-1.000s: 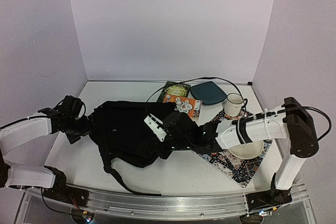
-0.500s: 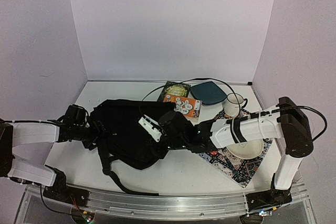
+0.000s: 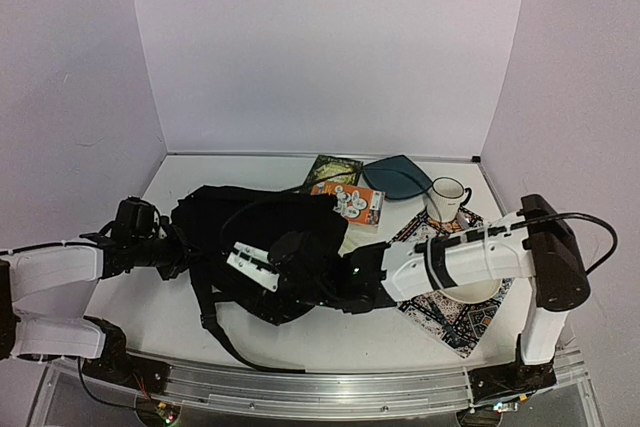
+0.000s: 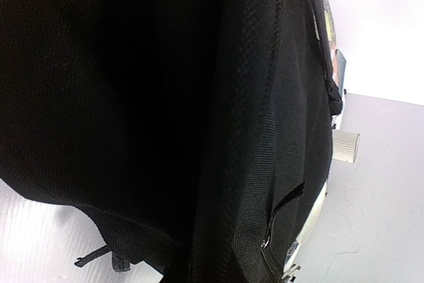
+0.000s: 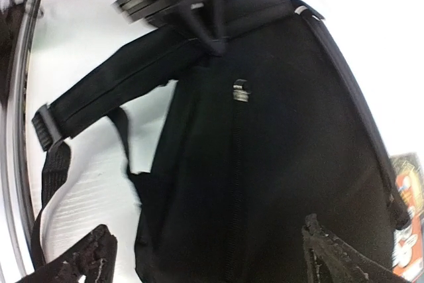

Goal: Pack the student bag
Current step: Pick up the student bag from the center of the board, then pass from the left arm to the right

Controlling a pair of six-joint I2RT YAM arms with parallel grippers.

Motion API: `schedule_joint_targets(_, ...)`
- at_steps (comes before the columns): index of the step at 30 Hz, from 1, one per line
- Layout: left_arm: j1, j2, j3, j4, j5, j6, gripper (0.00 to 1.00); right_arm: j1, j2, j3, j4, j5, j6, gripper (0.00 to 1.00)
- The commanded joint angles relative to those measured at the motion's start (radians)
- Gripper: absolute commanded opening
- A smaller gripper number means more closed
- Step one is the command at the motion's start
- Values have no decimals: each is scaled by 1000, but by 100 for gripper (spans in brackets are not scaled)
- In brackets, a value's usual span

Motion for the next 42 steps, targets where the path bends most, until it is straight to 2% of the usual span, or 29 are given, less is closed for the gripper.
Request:
schedule_joint_targets(1,2,-66,87,33,15,-41,0,66,87,91,-51,154,-104,98)
schedule_joint_targets(4,2,-93,122,16,14,-52,0,92,146,139,-61,233,-125,98)
schedule_joint_targets(9,2,-125,167,-10,16,-64,0,118,243,213,-64,475,-180,98)
schedule_joint_targets(19,1,-167,192,-19,52,-99,0,117,382,321,-48,719,-238,97)
schedule_joint_targets(21,2,-178,199,-20,59,-107,0,117,391,329,-36,732,-239,90)
schedule_joint_targets(25,2,-198,210,-28,53,-98,1,115,352,325,-10,703,-249,49)
schedule_joint_targets(27,2,-202,225,-44,39,-77,6,112,317,319,3,674,-262,32)
schedule_joint_targets(30,1,-198,268,-77,9,-21,20,102,264,323,20,649,-295,6)
schedule_joint_targets(31,1,-195,288,-87,0,3,25,97,246,324,25,648,-309,0)
schedule_joint_targets(42,2,-198,510,-248,-209,283,77,5,53,341,121,606,-398,0)
